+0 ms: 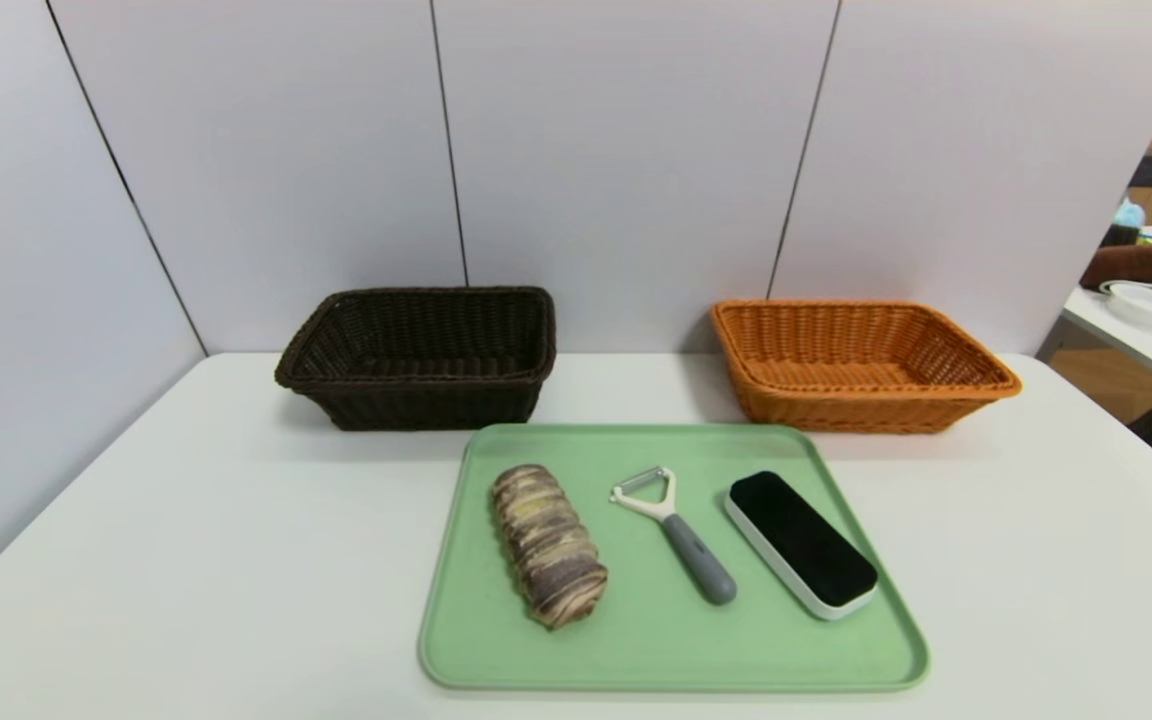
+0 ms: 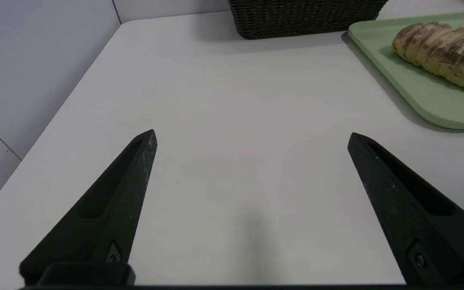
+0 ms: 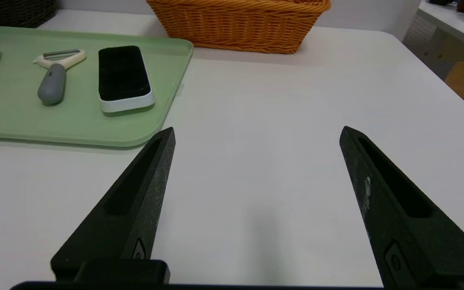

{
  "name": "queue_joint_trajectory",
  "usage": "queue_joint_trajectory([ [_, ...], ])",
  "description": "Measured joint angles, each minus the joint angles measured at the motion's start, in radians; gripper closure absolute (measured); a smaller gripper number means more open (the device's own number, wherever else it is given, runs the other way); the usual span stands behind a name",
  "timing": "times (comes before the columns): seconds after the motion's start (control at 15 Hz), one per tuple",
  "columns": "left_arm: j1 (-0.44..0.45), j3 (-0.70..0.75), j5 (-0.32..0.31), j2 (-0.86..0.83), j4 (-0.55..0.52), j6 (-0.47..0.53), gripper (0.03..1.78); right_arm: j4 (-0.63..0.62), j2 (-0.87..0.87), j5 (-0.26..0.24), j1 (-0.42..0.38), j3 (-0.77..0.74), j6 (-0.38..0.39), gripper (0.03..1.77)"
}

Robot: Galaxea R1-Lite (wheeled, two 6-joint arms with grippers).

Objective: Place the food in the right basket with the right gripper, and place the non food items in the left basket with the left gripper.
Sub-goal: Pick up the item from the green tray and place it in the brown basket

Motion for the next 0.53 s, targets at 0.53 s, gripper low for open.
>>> queue_joint_trajectory([
  [0.53, -0.001, -0.202, -0.051, 0.240, 0.066, -0.005, 0.12, 0.238, 0.035, 0.113, 0.000, -0.202, 0.013, 0.19],
])
